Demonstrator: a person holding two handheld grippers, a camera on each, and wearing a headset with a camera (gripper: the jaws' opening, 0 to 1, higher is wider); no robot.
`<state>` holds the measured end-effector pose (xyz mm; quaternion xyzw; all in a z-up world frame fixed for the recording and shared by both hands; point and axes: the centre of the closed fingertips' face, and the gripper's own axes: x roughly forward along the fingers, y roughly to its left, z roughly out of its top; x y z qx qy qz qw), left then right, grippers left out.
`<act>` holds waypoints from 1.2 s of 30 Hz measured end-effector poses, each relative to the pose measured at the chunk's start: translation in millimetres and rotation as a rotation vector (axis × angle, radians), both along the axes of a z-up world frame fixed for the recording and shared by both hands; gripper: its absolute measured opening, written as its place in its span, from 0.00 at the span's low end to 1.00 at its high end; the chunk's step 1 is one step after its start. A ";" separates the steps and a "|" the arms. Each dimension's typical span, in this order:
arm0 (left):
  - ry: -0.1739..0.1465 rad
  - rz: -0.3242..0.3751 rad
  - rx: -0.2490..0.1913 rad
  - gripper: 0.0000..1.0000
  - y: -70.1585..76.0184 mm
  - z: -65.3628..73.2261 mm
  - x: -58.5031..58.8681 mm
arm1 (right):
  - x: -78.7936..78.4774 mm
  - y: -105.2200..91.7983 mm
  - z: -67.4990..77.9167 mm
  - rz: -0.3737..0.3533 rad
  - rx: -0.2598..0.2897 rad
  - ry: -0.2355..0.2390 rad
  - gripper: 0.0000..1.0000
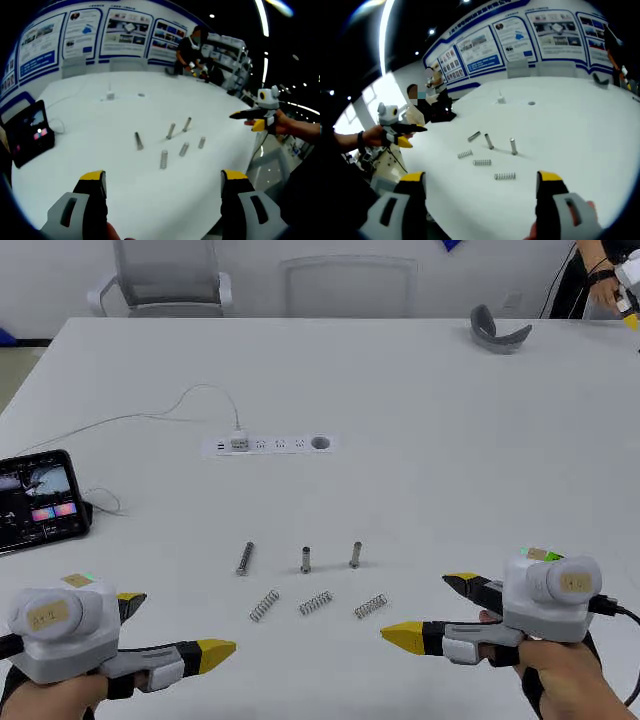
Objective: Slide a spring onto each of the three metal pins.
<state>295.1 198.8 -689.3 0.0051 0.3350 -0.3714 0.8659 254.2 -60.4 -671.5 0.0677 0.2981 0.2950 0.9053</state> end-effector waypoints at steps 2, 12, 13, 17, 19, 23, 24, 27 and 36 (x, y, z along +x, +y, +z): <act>0.002 -0.001 0.002 0.96 0.3 -1.0 0.4 | -0.1 -0.6 -0.4 -0.005 0.001 -0.002 0.94; 0.012 0.004 -0.004 0.95 -2.0 -1.9 3.1 | -2.6 -3.1 -6.3 -0.009 -0.001 0.017 0.96; 0.012 0.005 -0.005 0.95 -2.8 -1.3 3.3 | -2.9 -3.2 -6.6 -0.010 -0.003 0.018 0.96; 0.011 0.004 -0.003 0.94 -4.1 -0.8 5.3 | -3.4 -3.1 -7.8 -0.011 -0.003 0.022 0.96; 0.012 0.003 -0.002 0.94 -4.7 -1.4 6.4 | -3.8 -2.1 -8.2 -0.011 -0.001 0.024 0.96; 0.015 -0.002 0.000 0.94 -6.2 -3.1 9.7 | -4.7 -0.7 -9.7 -0.009 -0.008 0.030 0.96; 0.015 -0.003 0.001 0.94 -6.6 -3.4 10.1 | -4.9 -0.6 -10.2 -0.009 -0.007 0.031 0.95; 0.019 -0.007 0.004 0.93 -7.3 -5.3 13.8 | -6.2 0.3 -11.6 -0.010 -0.007 0.038 0.95; 0.025 -0.017 0.001 0.91 -15.0 -8.0 22.5 | -10.2 2.8 -15.4 -0.001 -0.014 0.046 0.93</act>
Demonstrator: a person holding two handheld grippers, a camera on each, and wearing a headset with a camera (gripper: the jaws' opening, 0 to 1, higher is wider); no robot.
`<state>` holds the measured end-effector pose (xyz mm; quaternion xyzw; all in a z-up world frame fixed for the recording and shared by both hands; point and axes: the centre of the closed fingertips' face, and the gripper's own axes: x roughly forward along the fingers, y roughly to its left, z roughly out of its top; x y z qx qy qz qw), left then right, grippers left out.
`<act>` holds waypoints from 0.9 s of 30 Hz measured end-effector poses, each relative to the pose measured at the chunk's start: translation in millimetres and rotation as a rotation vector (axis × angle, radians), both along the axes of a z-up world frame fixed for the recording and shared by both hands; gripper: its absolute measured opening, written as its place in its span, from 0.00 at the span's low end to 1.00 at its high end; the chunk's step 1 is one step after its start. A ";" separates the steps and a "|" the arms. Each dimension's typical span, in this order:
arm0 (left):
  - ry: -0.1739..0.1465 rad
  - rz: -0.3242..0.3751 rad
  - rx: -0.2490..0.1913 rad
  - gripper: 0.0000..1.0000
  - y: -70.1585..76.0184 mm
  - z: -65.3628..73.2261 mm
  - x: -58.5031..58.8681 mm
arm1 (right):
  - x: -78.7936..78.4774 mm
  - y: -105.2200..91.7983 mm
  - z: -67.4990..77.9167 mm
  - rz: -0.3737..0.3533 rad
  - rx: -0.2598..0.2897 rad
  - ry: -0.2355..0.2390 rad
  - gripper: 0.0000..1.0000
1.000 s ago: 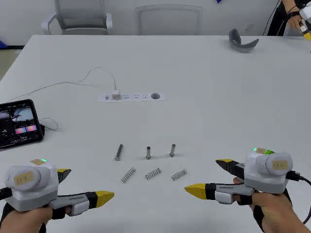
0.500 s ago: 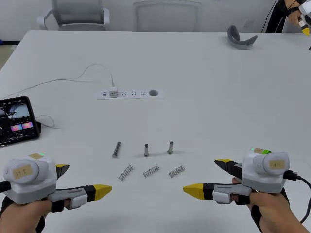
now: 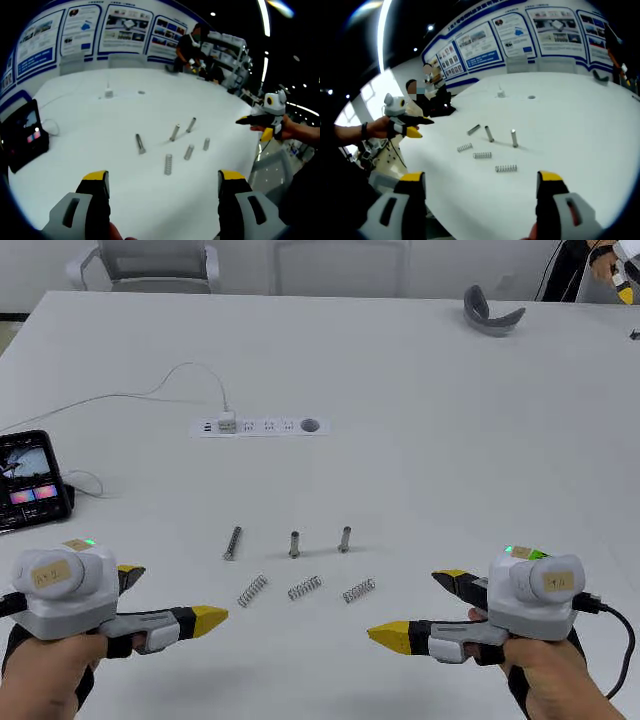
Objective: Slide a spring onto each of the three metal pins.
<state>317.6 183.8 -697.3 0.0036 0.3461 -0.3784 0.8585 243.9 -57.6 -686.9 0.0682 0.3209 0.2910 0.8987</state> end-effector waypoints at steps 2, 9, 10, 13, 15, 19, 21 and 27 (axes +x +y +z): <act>0.002 -0.003 -0.002 0.91 -1.8 -0.9 2.0 | -0.2 -0.2 -0.4 -0.002 -0.001 0.001 0.93; 0.005 -0.003 -0.007 0.88 -5.1 -2.4 8.8 | -0.2 0.8 0.0 -0.006 0.003 0.004 0.92; 0.006 -0.003 -0.007 0.88 -5.3 -2.7 9.5 | -0.2 0.9 -0.1 -0.005 0.003 0.004 0.92; 0.008 -0.003 -0.010 0.88 -6.2 -3.9 11.8 | 0.0 1.8 -0.4 -0.004 0.005 0.006 0.91; 0.008 -0.005 -0.010 0.87 -7.0 -4.9 13.4 | 0.1 2.4 -0.5 -0.004 0.006 0.009 0.91; 0.013 -0.007 -0.007 0.86 -8.6 -8.6 18.1 | 0.7 2.6 -1.3 -0.003 0.006 0.013 0.91; 0.014 -0.008 -0.006 0.85 -9.4 -10.3 20.3 | 0.5 3.0 -1.4 -0.003 0.007 0.014 0.91; 0.021 -0.012 -0.003 0.83 -13.3 -15.7 29.7 | -1.1 4.8 -2.2 -0.003 0.011 0.021 0.90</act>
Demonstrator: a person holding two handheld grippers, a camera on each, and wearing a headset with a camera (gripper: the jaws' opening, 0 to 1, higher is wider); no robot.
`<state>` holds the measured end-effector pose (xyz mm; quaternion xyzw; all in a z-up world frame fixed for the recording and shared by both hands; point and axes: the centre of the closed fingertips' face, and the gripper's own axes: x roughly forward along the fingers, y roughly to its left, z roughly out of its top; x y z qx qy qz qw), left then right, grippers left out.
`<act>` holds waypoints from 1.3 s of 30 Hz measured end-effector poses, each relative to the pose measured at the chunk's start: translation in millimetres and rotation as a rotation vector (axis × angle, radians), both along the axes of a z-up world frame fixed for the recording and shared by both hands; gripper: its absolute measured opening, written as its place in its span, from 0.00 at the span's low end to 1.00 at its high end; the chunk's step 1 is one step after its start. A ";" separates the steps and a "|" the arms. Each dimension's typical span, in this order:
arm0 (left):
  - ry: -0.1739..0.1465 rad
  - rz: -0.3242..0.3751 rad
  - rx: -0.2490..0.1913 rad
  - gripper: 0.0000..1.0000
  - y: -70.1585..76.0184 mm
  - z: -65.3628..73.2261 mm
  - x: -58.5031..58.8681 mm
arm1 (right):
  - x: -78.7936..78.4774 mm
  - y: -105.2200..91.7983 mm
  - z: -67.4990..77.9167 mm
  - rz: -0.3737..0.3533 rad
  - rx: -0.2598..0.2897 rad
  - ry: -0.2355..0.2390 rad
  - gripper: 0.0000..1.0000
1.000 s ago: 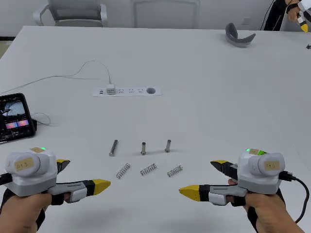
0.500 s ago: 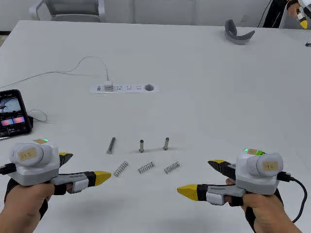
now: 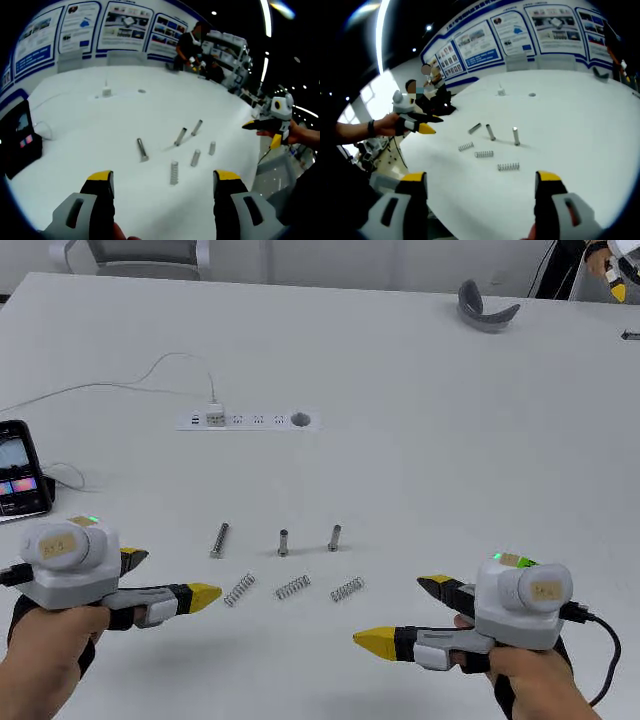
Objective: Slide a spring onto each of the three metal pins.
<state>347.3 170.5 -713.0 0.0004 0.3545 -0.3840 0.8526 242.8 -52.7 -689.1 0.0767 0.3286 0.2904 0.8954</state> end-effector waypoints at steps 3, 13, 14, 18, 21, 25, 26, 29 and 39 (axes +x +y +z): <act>0.002 -0.007 0.004 0.82 -2.9 -2.5 4.1 | -0.6 -0.6 -1.0 -0.003 0.002 0.003 0.90; 0.006 -0.012 0.010 0.76 -11.1 -10.3 20.2 | -1.0 -2.1 -2.6 -0.013 0.003 0.010 0.89; 0.007 -0.012 0.013 0.75 -11.6 -11.5 21.7 | -1.0 -2.1 -2.8 -0.011 0.001 0.010 0.89; 0.013 -0.014 0.019 0.73 -15.0 -16.7 29.3 | -0.2 -1.4 -3.2 -0.008 0.004 0.014 0.89; 0.015 -0.017 0.018 0.72 -18.8 -18.9 34.3 | -0.1 -1.0 -4.5 -0.008 0.006 0.019 0.89; 0.016 -0.013 0.009 0.69 -23.6 -21.2 42.2 | -0.6 -0.1 -6.2 -0.007 0.008 0.024 0.89; 0.017 -0.011 0.004 0.68 -25.4 -21.6 44.7 | -0.9 0.1 -7.0 -0.006 0.006 0.027 0.89; 0.014 -0.013 -0.014 0.65 -31.7 -20.7 48.9 | -1.6 0.7 -7.8 -0.005 0.009 0.031 0.89; 0.008 0.001 -0.013 0.54 -42.3 -30.1 68.1 | -3.6 2.0 -12.7 -0.006 0.015 0.045 0.88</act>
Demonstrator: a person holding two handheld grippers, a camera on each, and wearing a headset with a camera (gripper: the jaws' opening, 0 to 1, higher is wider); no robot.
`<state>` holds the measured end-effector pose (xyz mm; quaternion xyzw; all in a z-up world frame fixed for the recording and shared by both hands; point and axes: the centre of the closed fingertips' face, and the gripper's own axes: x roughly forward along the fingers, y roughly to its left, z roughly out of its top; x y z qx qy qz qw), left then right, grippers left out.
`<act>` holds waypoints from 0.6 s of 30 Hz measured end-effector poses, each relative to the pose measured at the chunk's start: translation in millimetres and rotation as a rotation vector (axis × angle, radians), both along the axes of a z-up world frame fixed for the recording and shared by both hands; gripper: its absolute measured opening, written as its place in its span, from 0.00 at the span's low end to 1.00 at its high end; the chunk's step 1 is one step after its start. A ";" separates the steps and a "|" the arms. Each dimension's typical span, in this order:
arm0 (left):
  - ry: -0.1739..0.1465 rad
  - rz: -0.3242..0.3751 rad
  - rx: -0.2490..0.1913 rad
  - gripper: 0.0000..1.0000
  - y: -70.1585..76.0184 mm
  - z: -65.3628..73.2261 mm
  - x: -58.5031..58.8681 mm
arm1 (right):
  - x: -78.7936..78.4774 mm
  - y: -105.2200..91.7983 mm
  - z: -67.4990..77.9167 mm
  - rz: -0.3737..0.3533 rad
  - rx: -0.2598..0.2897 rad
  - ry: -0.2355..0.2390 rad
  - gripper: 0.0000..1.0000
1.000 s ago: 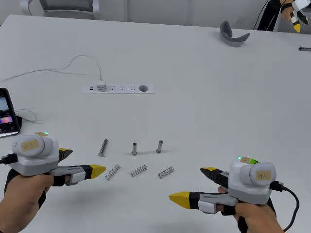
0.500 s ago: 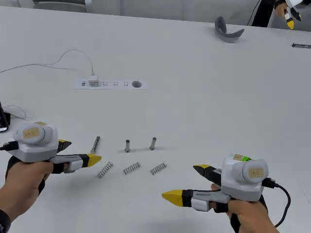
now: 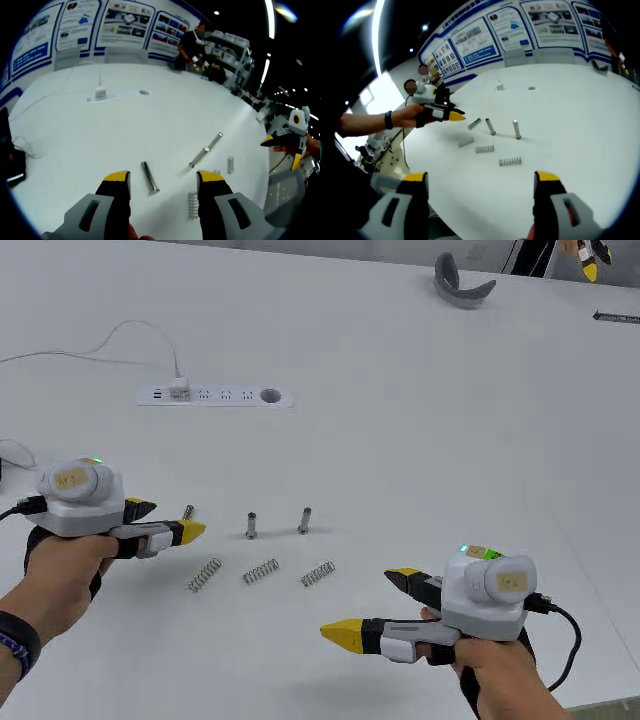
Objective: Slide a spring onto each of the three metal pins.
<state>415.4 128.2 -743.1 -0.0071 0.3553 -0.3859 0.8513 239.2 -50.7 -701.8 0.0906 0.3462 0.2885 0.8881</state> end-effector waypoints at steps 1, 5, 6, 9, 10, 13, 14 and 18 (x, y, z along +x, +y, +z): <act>0.000 0.005 0.001 0.53 -0.8 -1.1 2.2 | 0.1 0.4 -0.4 0.001 0.001 0.002 0.88; 0.000 0.017 0.003 0.48 -2.6 -4.6 9.1 | 1.1 1.1 -0.9 0.002 0.004 0.003 0.88; -0.003 0.020 0.005 0.47 -3.1 -6.0 11.6 | 1.5 1.3 -0.7 0.001 0.006 0.003 0.87; 0.000 0.030 0.008 0.43 -4.3 -10.0 16.4 | 2.5 1.3 -1.1 0.000 0.007 0.005 0.87; 0.001 0.031 0.010 0.42 -5.0 -11.4 17.4 | 2.5 1.5 -1.0 0.000 0.008 0.006 0.87; 0.007 0.036 0.022 0.38 -7.5 -18.0 21.3 | 2.6 2.2 -1.8 0.000 0.012 0.009 0.87; 0.010 0.040 0.024 0.37 -7.7 -19.9 22.2 | 2.3 2.5 -2.3 0.001 0.011 0.011 0.87; 0.028 0.054 0.035 0.33 -9.1 -29.2 24.6 | 1.5 3.1 -3.5 0.000 0.013 0.016 0.86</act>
